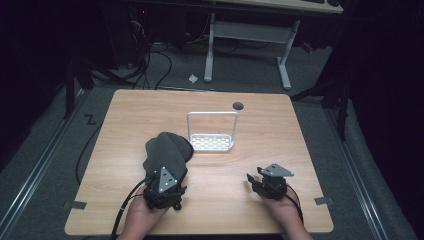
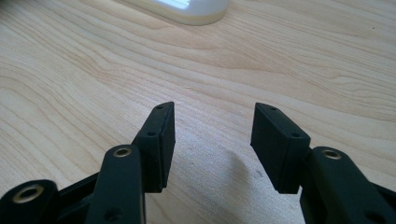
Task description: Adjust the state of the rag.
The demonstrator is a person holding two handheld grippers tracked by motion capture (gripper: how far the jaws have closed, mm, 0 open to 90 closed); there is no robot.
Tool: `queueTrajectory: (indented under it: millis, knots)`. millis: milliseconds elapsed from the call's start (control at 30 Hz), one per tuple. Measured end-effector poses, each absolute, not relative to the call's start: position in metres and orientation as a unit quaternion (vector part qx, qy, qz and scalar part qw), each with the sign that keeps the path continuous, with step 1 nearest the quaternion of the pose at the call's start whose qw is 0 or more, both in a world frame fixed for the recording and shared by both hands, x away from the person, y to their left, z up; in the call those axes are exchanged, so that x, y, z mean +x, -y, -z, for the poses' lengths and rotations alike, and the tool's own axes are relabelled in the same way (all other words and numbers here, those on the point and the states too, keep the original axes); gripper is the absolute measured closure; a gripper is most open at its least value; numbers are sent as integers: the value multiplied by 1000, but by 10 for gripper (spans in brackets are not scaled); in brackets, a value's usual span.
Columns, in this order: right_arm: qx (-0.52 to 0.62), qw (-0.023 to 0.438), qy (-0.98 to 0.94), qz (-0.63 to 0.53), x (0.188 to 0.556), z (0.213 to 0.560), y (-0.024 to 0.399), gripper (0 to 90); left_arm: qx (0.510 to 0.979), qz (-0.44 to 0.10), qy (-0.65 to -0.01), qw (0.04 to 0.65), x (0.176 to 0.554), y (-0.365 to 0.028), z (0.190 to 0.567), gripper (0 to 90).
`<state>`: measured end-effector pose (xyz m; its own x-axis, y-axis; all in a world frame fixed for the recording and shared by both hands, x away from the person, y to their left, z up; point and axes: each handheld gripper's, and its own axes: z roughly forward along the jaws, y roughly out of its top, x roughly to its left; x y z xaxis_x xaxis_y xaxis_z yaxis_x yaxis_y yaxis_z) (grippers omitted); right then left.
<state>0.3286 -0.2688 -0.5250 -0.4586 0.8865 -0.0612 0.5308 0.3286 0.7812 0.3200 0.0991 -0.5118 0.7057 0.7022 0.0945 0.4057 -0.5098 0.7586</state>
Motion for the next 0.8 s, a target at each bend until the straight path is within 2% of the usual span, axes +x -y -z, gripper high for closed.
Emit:
queueTrajectory:
  millis: [67, 167, 200, 233, 267, 300, 367, 467, 567, 633, 800]
  knots:
    - [458, 248, -775, -357, 328, 525, 269, 503, 846, -193, -338, 364, 321, -102, 515, 387]
    - [457, 249, -775, -358, 328, 525, 269, 503, 851, -192, -349, 343, 322, -106, 521, 467]
    - [456, 250, -776, -358, 328, 525, 269, 503, 849, -187, -352, 347, 323, -109, 523, 532]
    - [456, 250, -776, -358, 328, 525, 269, 503, 848, -183, -355, 349, 323, -111, 523, 532]
    - [457, 249, -775, -357, 328, 525, 269, 503, 846, -184, -358, 350, 323, -112, 524, 581]
    - [458, 249, -775, -357, 328, 525, 269, 503, 846, -189, -358, 347, 324, -115, 526, 733]
    - [457, 250, -775, -357, 328, 525, 269, 503, 844, -182, -362, 352, 324, -116, 526, 790]
    - [456, 251, -775, -358, 328, 525, 269, 504, 845, -179, -360, 352, 323, -116, 526, 822]
    - [458, 251, -773, -361, 327, 523, 268, 505, 847, -151, -352, 368, 318, -111, 526, 828]
    - [455, 253, -772, -365, 325, 522, 267, 506, 853, -125, -333, 382, 310, -96, 526, 827]
    - [453, 254, -774, -364, 324, 521, 265, 505, 862, -100, -301, 396, 300, -69, 526, 826]
